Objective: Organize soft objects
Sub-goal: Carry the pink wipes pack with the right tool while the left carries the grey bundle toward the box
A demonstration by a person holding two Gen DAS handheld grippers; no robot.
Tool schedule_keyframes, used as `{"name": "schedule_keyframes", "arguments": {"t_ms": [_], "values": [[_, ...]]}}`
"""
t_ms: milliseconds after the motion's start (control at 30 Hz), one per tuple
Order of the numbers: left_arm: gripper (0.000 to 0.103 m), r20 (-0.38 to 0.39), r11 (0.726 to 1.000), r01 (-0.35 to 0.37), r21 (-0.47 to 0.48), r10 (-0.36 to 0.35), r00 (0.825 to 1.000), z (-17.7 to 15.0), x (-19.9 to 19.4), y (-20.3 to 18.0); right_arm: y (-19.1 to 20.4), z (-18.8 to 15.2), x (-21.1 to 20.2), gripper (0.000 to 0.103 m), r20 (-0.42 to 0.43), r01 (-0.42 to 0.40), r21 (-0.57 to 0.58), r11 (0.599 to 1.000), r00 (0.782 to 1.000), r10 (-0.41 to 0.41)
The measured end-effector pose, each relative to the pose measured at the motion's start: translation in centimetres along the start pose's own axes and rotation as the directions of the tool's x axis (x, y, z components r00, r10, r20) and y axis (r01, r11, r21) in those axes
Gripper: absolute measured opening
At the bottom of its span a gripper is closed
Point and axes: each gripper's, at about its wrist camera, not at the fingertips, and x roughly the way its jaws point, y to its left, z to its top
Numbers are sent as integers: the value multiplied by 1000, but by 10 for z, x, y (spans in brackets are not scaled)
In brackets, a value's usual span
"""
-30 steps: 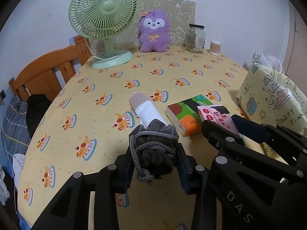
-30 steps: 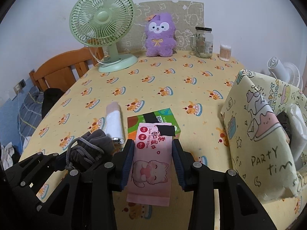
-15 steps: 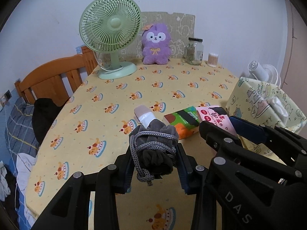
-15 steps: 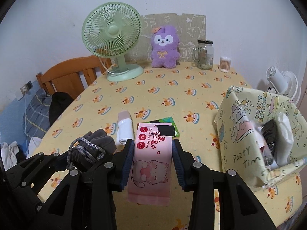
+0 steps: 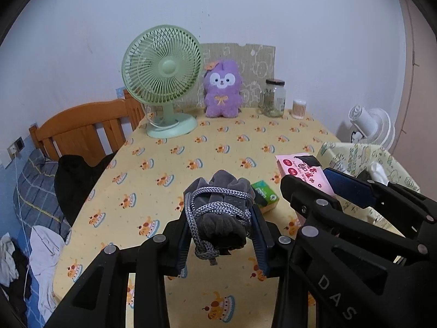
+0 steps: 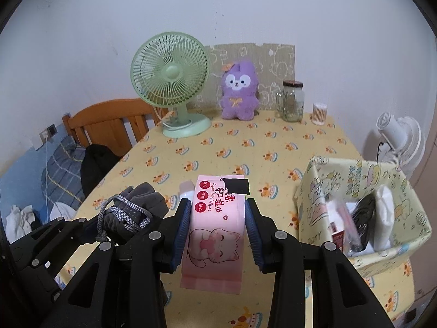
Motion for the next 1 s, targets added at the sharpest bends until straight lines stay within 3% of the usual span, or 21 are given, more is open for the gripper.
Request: {"name": "schedule_keyframes", "arguments": {"t_ms": [433, 1000], "values": [[40, 66, 1000, 22, 13, -23, 998, 22, -15, -19, -14, 19, -24, 43, 63, 24, -8, 1000, 998, -23], [40, 101, 996, 72, 59, -78, 992, 46, -4, -76, -72, 35, -36, 43, 106, 90, 24, 996, 990, -92]]}}
